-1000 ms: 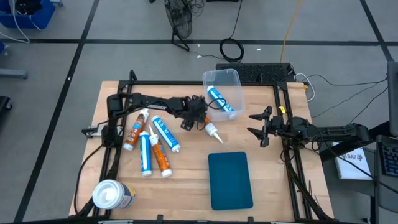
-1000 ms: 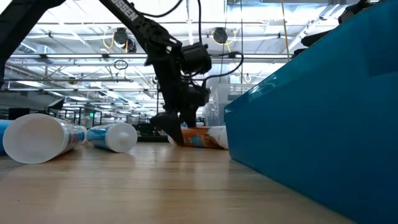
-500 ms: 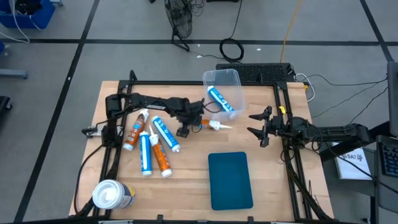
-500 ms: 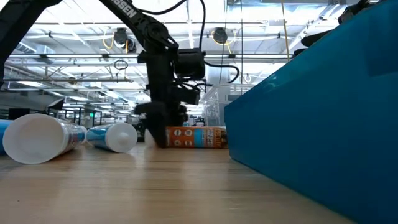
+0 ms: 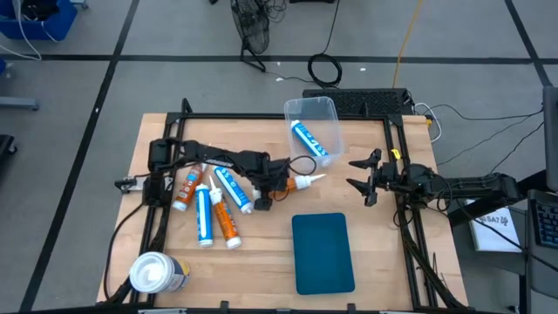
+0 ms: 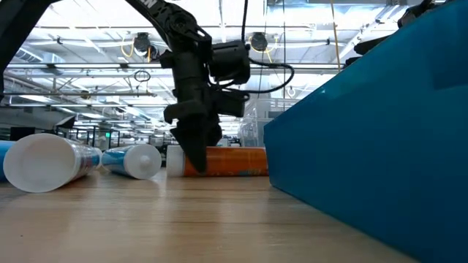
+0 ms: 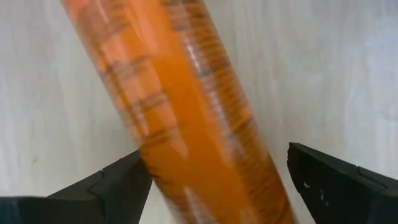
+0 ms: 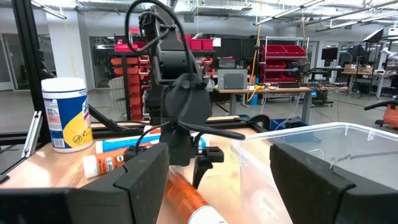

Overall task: Sort silicone sealant tubes
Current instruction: Put the right orange sealant into the blue bin

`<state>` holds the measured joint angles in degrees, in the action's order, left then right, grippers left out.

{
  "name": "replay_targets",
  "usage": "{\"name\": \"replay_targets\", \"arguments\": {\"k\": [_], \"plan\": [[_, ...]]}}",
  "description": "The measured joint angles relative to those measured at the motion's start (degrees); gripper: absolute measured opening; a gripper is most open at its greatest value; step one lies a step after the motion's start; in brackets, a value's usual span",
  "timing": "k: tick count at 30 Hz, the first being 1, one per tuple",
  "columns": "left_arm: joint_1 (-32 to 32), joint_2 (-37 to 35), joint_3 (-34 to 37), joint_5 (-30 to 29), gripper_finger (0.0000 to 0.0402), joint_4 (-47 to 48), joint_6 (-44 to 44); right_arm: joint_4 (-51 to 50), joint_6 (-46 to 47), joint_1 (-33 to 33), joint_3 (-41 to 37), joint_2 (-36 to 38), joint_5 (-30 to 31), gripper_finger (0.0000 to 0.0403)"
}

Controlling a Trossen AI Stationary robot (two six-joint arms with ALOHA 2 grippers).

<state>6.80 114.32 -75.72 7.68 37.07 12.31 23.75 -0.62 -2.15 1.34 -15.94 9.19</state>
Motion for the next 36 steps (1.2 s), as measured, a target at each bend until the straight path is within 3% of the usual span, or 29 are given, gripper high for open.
{"name": "replay_targets", "arguments": {"k": [7, 16, 31, 36], "plan": [[-3.0, 0.0, 0.0, -0.7, 0.036, -0.7, -1.4, 0.0, 0.3, 0.0, 0.0, 0.0, 0.0, 0.0258], [-5.5, -0.1, 0.0, -9.0, 0.036, -1.5, -4.6, 0.0, 0.5, 0.0, 0.0, 0.0, 0.0, 0.0258], [-6.5, -0.1, -0.1, -9.4, 0.036, -5.0, -5.4, 0.0, 1.5, 0.0, 0.0, 0.0, 0.0, 0.0258], [-6.5, -0.1, -0.1, -10.9, 0.036, -6.0, -9.9, 0.0, 1.5, 0.0, 0.0, 0.0, 0.0, 0.0258]]}}
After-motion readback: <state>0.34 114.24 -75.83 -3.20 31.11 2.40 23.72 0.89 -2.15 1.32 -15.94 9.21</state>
